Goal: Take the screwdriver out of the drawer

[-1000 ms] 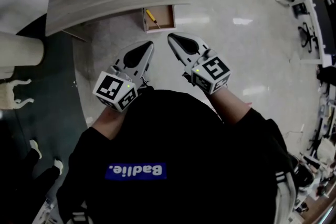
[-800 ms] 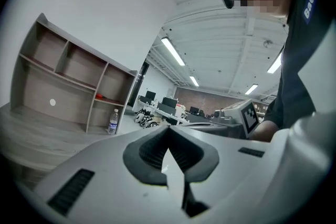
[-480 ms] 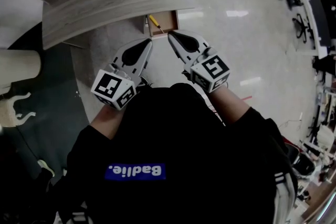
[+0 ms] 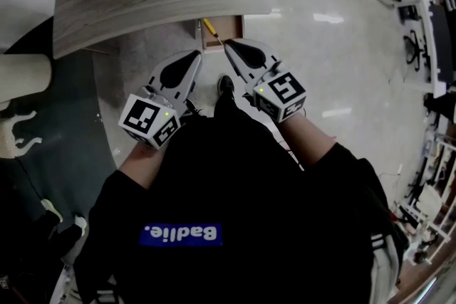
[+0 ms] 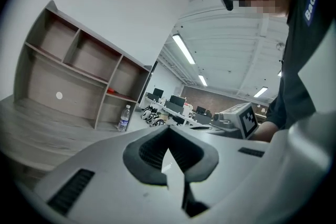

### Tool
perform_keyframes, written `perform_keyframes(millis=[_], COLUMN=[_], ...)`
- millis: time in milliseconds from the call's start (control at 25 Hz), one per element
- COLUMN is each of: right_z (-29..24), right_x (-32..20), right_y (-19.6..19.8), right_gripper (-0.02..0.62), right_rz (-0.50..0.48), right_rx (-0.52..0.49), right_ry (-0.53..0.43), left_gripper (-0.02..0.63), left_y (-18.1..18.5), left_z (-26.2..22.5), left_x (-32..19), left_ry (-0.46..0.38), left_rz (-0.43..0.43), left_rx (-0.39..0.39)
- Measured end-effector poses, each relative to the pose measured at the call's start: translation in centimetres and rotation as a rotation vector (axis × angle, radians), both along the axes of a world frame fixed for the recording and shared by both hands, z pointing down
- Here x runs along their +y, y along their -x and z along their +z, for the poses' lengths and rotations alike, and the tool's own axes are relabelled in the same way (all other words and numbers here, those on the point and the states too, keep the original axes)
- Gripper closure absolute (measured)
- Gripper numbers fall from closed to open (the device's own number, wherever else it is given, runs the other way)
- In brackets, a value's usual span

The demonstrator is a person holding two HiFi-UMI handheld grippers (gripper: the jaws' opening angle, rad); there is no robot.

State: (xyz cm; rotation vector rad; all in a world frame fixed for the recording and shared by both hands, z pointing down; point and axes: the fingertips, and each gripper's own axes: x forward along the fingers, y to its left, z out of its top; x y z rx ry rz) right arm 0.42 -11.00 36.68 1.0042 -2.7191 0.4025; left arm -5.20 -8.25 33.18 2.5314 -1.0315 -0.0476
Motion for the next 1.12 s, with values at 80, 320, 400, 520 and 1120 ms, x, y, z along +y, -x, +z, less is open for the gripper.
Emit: perform_keyframes(millis=[80,320,400,520,1120], right_z=[0.7,2.7,3.7,5.4,16.0], right_x=[-1.0,-4.0,-4.5,-5.4,-9.4], right_y=[-0.2,-1.8,-1.9,-2.1,-2.2], right_gripper=[0.565,0.565,0.565,0.563,0.561], right_rz=[-0.02,-0.062,-0.073,-0.083,-0.106], right_rx=[0.008,0.039,0.053,0.077,0.241], right_ry=[0.008,0.027,0.036,0.049,0.158], left_gripper=[0.604,0.604,0.604,0.604,0.604], left_y=[-0.1,-1.2,-1.3,-1.4,1.0], left_z=[0.5,1.2,1.4,1.7,3.6], left_x=[-0.7,-3.4,-4.1,-4.7,-6.3], left_ry=[0.014,0.036,0.038,0.044,0.064], left_rz=[-0.023,-0.081,-0.1,-0.123,-0.236], left_rx=[0.002,-0.004,-0.003,-0.003,-0.018])
